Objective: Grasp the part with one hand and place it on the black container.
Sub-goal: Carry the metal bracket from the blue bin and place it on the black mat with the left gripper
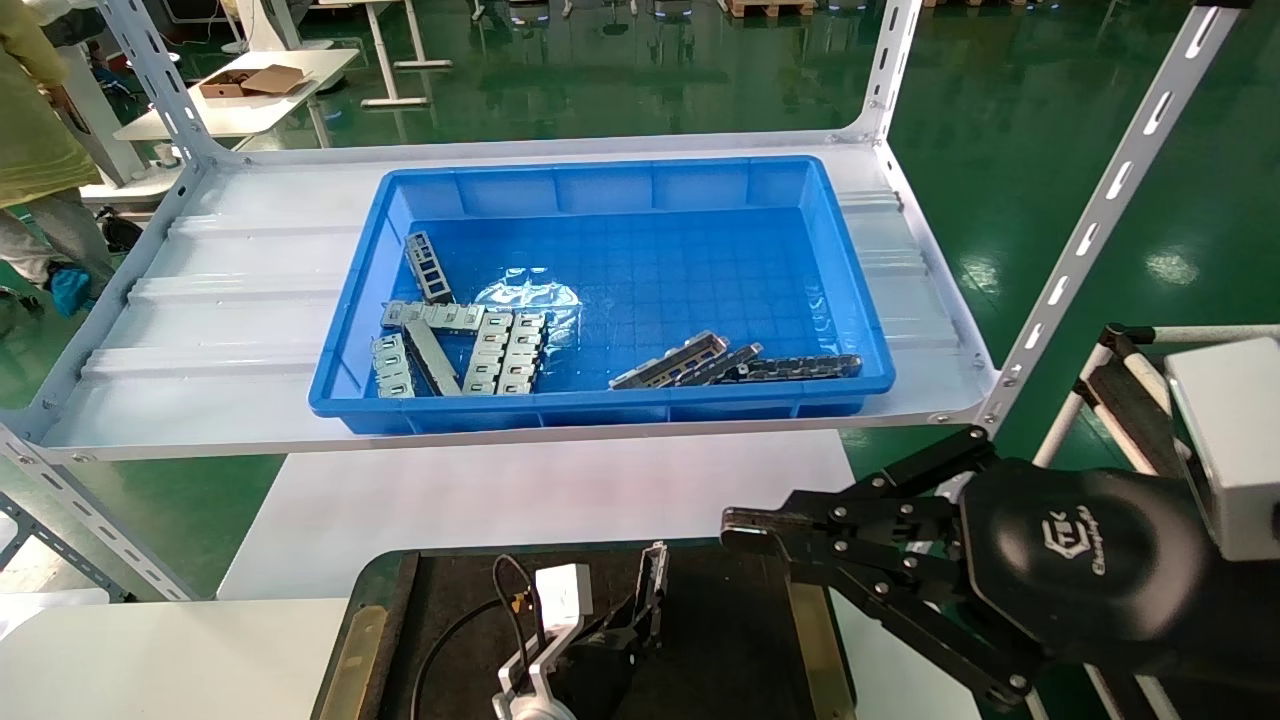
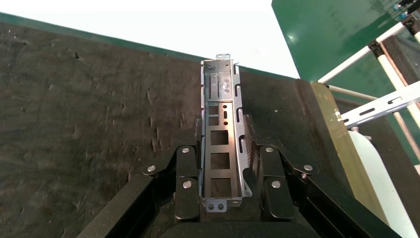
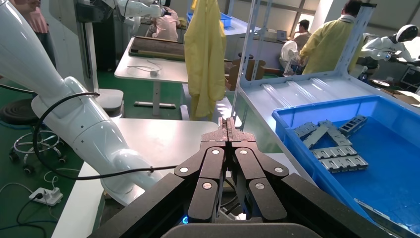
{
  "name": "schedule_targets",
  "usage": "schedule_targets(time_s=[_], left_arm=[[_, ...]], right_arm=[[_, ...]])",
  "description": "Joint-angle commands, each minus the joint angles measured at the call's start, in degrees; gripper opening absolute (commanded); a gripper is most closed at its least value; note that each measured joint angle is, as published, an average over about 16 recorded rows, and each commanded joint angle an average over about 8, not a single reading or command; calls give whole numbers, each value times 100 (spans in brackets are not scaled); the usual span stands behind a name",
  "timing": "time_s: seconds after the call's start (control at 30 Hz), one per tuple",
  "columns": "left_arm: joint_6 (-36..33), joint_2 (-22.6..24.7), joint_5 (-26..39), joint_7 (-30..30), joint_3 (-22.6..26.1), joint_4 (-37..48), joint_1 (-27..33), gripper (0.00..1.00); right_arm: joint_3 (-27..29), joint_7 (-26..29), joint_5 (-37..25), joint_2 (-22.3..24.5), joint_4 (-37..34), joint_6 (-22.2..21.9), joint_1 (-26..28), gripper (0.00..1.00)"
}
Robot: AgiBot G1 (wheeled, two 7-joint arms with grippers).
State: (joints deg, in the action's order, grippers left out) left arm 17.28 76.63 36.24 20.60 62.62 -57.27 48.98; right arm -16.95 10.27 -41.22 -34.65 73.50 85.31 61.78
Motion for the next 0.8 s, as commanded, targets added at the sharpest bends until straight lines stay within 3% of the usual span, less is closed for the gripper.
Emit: schedule_targets(time_s=[0.03,0.23,0.3,0.33,0.4,0.5,0.57,0.6,0.67,0.8], left_arm=[[49,35,17,14,-2,40,-16,0],[112,82,66,166,64,108,-27,0],[136,89,78,224,100,121,-25,6],[149,91,81,253,119,126,-23,14],[175,95,80,315,162,134,-15,38],[212,96,64,410,229,148,5,76],[236,96,52,470,275,153,22,95],[249,96,48,499,298,156,31,100],[280,95,42,554,342,157,47,100],[346,95,45,659,425,155,76,100]], right_arm=[[-1,0,0,0,0,0,0,0],[-3,-1,2,1,0,-1,1,0],[-3,-2,2,1,0,-1,1,3],[-4,-2,2,1,0,-2,1,8],[-4,-2,3,2,0,-2,1,22],[-5,-3,4,2,0,-2,1,58],[-6,-3,4,2,0,-2,1,80],[-6,-3,4,2,0,-3,1,88],[-7,-3,5,3,0,-3,1,99],[-8,-4,5,3,0,-3,2,100]])
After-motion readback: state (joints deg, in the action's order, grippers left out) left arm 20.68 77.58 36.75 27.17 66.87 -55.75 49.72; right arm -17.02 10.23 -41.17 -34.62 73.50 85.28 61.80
